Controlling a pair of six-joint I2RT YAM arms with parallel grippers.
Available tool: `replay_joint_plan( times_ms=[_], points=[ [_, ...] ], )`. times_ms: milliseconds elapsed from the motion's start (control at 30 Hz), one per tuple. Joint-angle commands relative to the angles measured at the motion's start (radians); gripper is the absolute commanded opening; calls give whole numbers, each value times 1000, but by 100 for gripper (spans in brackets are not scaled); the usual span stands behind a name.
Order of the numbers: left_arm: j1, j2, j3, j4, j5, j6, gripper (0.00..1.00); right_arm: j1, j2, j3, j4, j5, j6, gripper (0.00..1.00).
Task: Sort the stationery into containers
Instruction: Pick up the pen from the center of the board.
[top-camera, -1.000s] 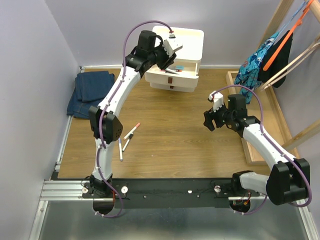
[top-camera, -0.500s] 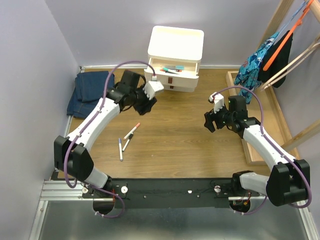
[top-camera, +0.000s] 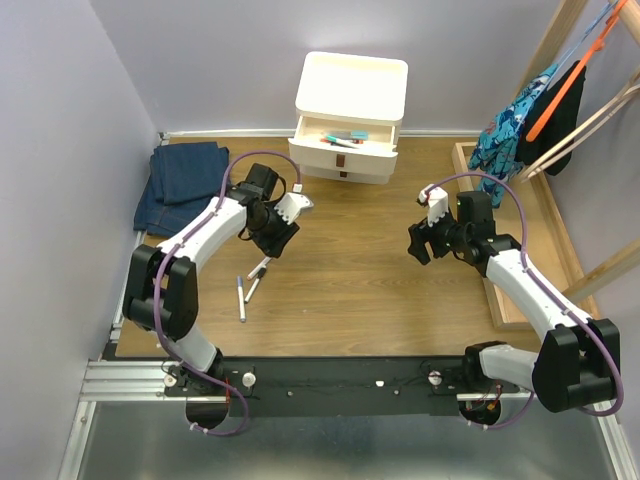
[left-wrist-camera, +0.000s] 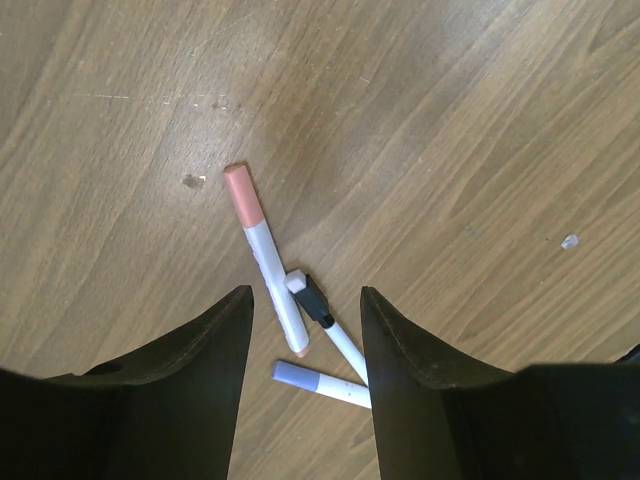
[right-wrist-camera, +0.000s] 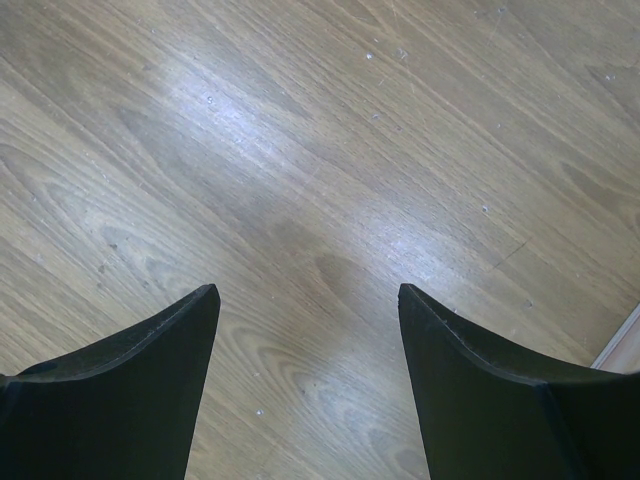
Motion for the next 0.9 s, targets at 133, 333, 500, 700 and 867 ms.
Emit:
replay_joint_plan(
  times_ms=[133, 333, 500, 700, 867],
  points=[
    [-2, 95, -29, 62, -75, -30, 54, -5, -28, 1, -6, -21, 14, 80],
    [0, 135, -38, 104, -133, -24, 52, -7, -35, -8, -6, -16, 14, 80],
    [0, 179, -41, 123, -149, -24, 51, -13, -38, -16, -8, -21, 19, 80],
    [0, 228, -40, 134, -139, -31, 47, -19, -32, -15, -5, -17, 17, 80],
    [-2, 264, -11, 124, -127, -47, 33, -20, -23, -10, -3, -14, 17, 80]
  ],
)
